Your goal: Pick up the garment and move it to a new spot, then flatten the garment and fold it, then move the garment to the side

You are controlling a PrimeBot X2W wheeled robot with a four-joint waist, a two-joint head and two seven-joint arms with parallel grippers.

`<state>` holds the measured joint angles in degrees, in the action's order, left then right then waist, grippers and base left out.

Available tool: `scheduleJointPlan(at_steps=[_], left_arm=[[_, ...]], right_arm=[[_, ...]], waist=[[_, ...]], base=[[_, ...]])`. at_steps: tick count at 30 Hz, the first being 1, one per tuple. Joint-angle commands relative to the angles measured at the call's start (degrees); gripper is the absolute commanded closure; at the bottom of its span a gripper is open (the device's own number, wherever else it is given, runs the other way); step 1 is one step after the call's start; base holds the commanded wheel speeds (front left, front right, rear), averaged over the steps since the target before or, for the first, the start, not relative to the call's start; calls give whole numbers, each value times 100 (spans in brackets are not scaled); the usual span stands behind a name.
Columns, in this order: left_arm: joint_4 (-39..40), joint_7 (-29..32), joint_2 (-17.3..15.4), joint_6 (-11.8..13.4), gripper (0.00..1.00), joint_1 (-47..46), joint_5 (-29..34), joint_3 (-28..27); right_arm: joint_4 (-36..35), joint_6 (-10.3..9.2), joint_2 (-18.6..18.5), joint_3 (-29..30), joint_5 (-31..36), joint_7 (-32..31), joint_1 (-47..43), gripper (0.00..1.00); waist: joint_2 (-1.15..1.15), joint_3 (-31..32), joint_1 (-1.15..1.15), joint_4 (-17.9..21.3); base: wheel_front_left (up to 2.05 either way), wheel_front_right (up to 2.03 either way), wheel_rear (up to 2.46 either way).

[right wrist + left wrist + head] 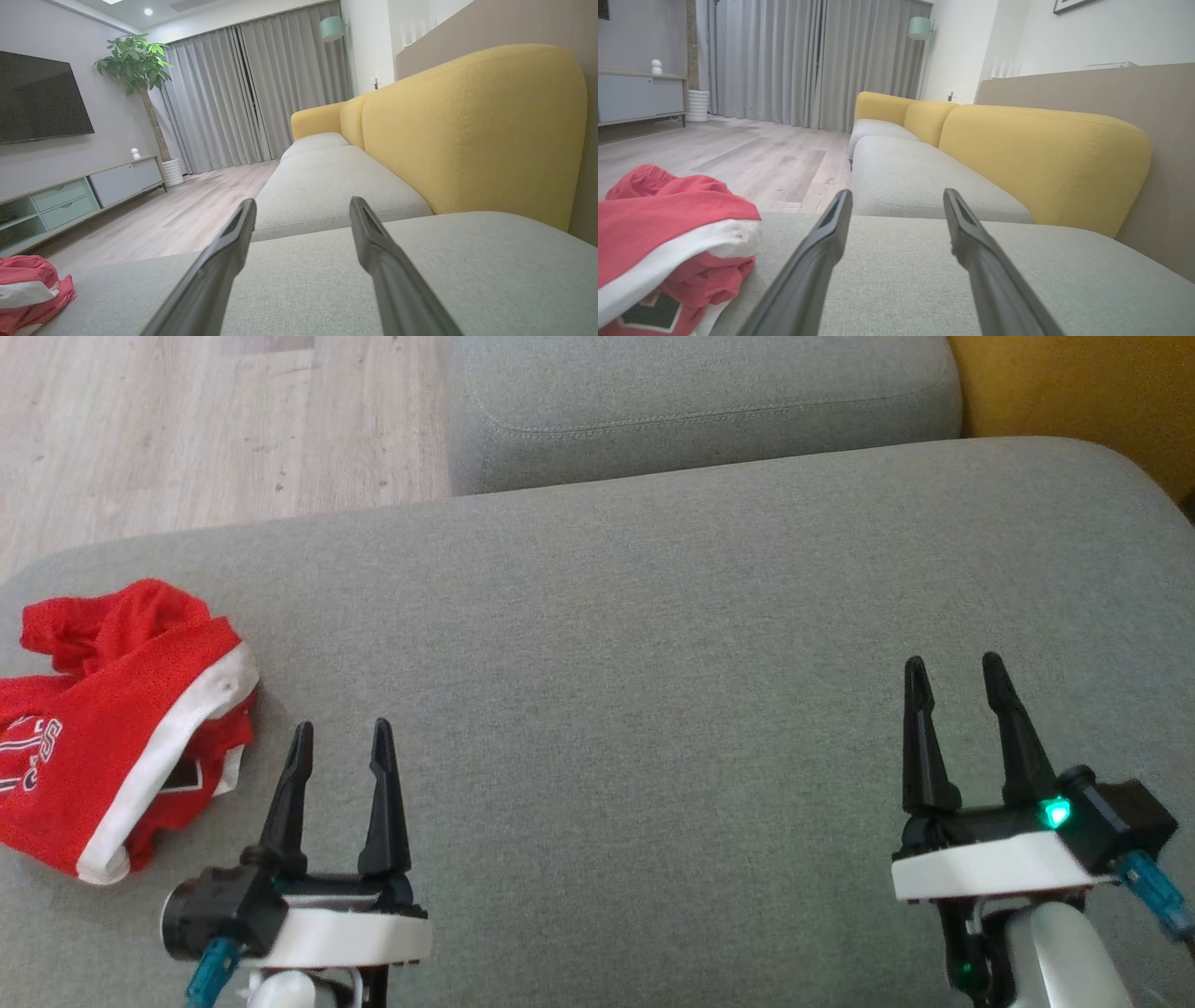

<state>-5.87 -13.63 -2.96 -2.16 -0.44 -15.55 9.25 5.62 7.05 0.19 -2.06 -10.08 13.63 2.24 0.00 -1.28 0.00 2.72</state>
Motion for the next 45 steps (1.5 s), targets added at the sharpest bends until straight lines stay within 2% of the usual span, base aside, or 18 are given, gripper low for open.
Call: scheduleJointPlan(at_steps=[1, 11, 24, 29, 36, 45], left_arm=[[183, -102, 7, -24, 0, -154, 169, -187], [161, -137, 7, 20, 0, -163, 23, -70], [148, -137, 8, 70, 0, -160, -30, -96], [128, -137, 8, 109, 0, -127, 12, -179], [121, -137, 8, 84, 0, -49, 139, -328], [132, -137, 8, 77, 0, 68, 240, -544]], right_arm=[[-202, 43, -19, -188, -7, 101, 82, 0], [17, 44, -19, -223, -344, 137, 133, 0], [76, 44, -19, -252, -285, 137, 119, 0], [95, 44, -19, -381, -226, 137, 72, 0], [21, 44, -19, -628, 59, 137, -33, 0], [38, 44, -19, -885, -66, 137, -174, 0]], waist=[[0, 1, 0, 2], [0, 15, 0, -10], [0, 63, 0, -159], [0, 115, 0, -426], [0, 213, 0, -1106], [0, 310, 0, -1767]], base=[[0, 0, 0], [0, 0, 0], [0, 0, 0], [0, 0, 0], [0, 0, 0], [0, 0, 0]])
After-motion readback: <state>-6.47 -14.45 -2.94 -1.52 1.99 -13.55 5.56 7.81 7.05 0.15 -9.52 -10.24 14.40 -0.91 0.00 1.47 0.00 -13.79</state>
